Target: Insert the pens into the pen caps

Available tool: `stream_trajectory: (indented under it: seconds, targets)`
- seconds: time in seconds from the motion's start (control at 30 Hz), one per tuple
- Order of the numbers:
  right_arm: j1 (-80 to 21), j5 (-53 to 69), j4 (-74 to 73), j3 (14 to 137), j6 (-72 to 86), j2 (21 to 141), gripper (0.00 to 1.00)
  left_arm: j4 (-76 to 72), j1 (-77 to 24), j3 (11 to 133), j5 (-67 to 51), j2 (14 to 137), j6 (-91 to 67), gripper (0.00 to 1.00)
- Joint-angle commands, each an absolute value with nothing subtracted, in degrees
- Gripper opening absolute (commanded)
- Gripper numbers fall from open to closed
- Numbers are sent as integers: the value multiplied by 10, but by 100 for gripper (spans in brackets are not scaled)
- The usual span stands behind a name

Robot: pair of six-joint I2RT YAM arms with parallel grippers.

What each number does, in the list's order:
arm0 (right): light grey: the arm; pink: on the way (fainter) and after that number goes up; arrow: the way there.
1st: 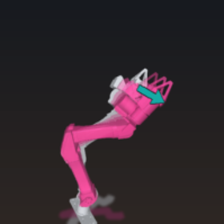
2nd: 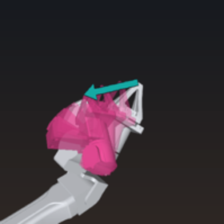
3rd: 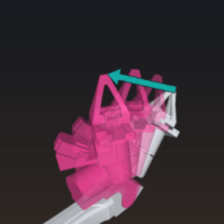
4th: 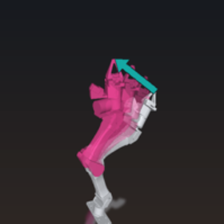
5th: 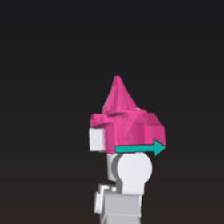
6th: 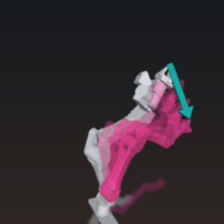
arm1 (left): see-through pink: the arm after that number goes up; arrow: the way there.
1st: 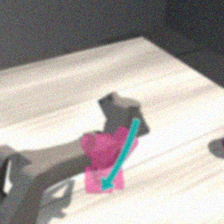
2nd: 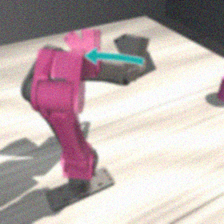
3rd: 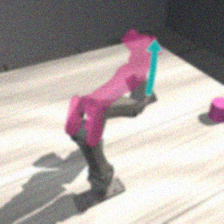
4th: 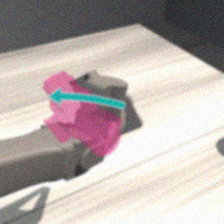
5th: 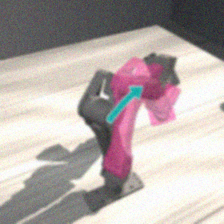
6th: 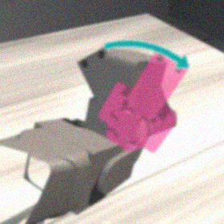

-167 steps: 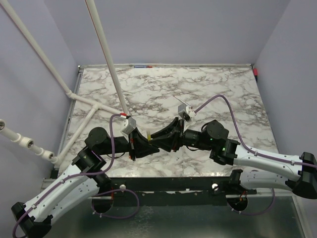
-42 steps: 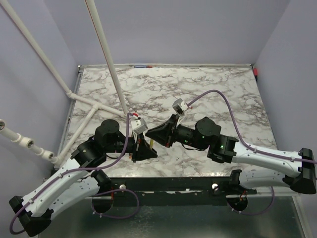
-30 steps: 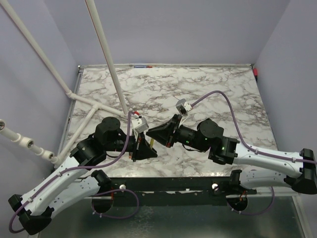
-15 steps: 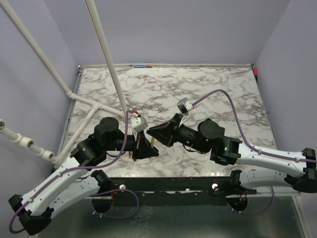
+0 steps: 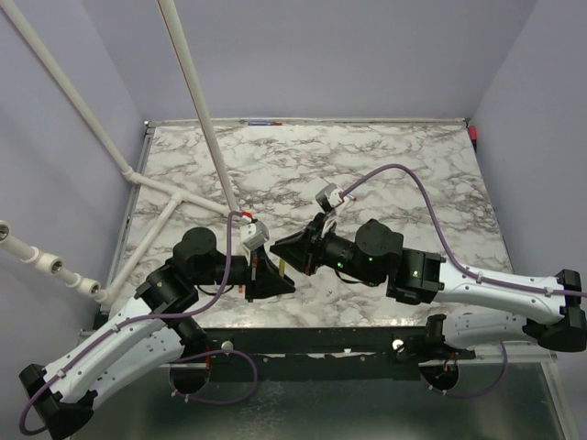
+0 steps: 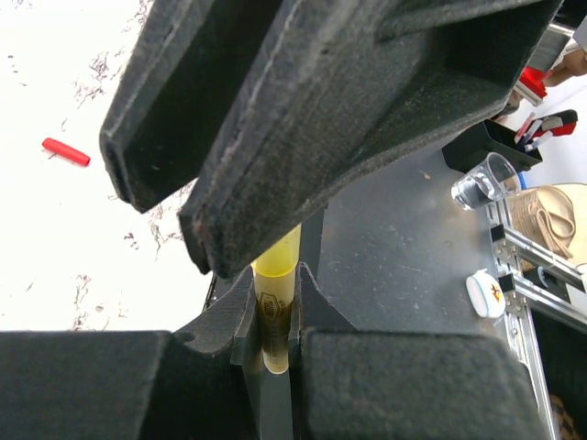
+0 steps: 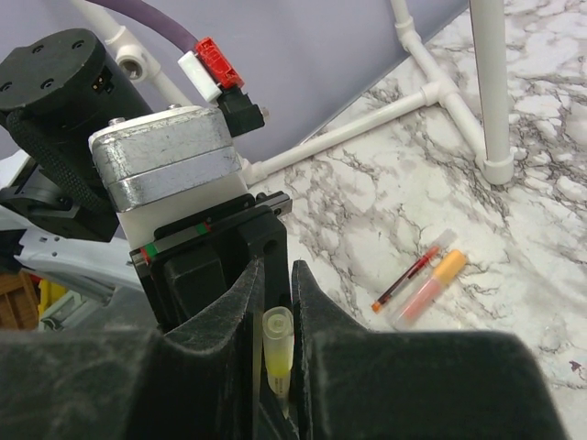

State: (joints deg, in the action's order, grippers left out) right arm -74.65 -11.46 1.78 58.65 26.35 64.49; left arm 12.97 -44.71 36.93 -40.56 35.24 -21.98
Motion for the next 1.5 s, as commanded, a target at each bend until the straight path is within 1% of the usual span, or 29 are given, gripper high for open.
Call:
stream_trajectory:
  seconds: [0.0,0.1,0.23,0.37,0.43,0.63,0.73,0.87,1.0,1.1,1.17,1.3,1.47]
  targets:
    - [-776,-97,-88,591,258,658,16,25,-428,366,-365,341,-243,0]
    - [-775,-118,-84,610,253,657,18,25,-428,359,-371,344,-247,0]
    - [-775,-164,-86,642,240,661,25,25,-429,347,-373,348,-248,0]
    - [-775,-217,-92,666,228,659,28,25,-428,339,-371,352,-252,0]
    - [-775,-239,-89,669,221,650,29,27,-428,337,-366,354,-255,0]
    - [-774,-309,-84,658,212,611,37,53,-428,341,-336,386,-255,0]
    - [-774,-371,-110,658,215,606,38,65,-428,344,-310,409,-261,0]
    - [-774,-455,-179,669,240,617,39,74,-428,342,-254,437,-277,0]
    - [-774,-523,-240,662,276,624,44,93,-428,336,-174,461,-299,0]
    - [-773,-565,-305,665,312,634,44,104,-428,328,-110,476,-315,0]
    - [-769,-576,-336,662,333,638,45,114,-428,324,-70,489,-333,0]
    - [-750,-550,-362,638,356,637,47,129,-428,319,-10,517,-359,0]
    - [-726,-505,-363,602,371,634,47,139,-429,316,23,568,-387,0]
